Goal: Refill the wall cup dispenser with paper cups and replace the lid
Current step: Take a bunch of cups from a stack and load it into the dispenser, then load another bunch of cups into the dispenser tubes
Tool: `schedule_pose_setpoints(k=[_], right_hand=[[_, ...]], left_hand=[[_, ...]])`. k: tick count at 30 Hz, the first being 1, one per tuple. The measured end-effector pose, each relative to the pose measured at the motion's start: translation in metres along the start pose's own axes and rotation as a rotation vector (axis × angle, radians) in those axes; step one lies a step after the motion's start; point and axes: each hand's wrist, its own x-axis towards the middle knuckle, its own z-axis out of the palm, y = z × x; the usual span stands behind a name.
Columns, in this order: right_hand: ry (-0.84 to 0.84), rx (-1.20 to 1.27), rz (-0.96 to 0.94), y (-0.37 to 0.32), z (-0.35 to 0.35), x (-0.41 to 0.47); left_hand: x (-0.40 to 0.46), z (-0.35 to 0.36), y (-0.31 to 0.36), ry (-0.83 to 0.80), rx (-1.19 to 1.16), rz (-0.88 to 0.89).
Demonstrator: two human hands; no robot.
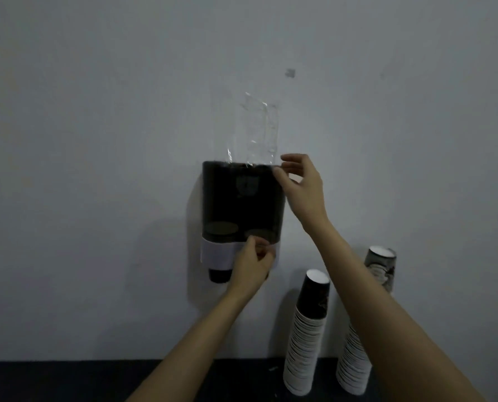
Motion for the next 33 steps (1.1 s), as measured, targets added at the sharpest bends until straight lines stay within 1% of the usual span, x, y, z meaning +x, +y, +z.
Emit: schedule_pose_setpoints(k=[2,3,4,5,6,8,10,12,15,18,20,22,28,33], right_hand=[[0.148,0.044,0.071,0.026,-0.026,-0.027],[0.207,0.024,0.135,0.045,-0.038,-0.040],[0.239,-0.024,0.211,0.065,-0.049,-0.054],[0.231,-0.083,0.298,0.082,-0.057,-0.066],[0.187,-0.149,0.413,0.101,-0.066,-0.080],[0.011,-0.264,0.634,0.132,-0.078,-0.103],[-0.157,-0.327,0.741,0.158,-0.083,-0.126],[-0.228,-0.286,0.783,0.179,-0.079,-0.145],[-0.211,-0.227,0.769,0.213,-0.065,-0.161],[-0.124,-0.183,0.717,0.232,-0.051,-0.166],[-0.049,-0.227,0.673,0.240,-0.045,-0.167],[-0.007,-0.281,0.648,0.244,-0.046,-0.165],[-0.006,-0.338,0.591,0.245,-0.053,-0.162],[-0.050,-0.375,0.589,0.244,-0.056,-0.159]], left_hand=[[-0.013,0.026,-0.021,-0.129,0.050,-0.040],[-0.019,0.039,-0.033,-0.200,0.083,-0.076],[-0.025,0.051,-0.046,-0.267,0.124,-0.115],[-0.029,0.060,-0.061,-0.324,0.175,-0.154],[-0.034,0.072,-0.076,-0.381,0.224,-0.202],[-0.041,0.089,-0.101,-0.448,0.304,-0.298],[-0.042,0.102,-0.117,-0.447,0.369,-0.360],[-0.041,0.111,-0.126,-0.427,0.395,-0.396],[-0.033,0.125,-0.138,-0.379,0.330,-0.404],[-0.027,0.139,-0.147,-0.321,0.219,-0.309],[-0.024,0.147,-0.150,-0.259,0.147,-0.263],[-0.023,0.152,-0.152,-0.209,0.086,-0.244],[-0.024,0.157,-0.151,-0.201,0.035,-0.222],[-0.026,0.156,-0.150,-0.202,0.013,-0.235]])
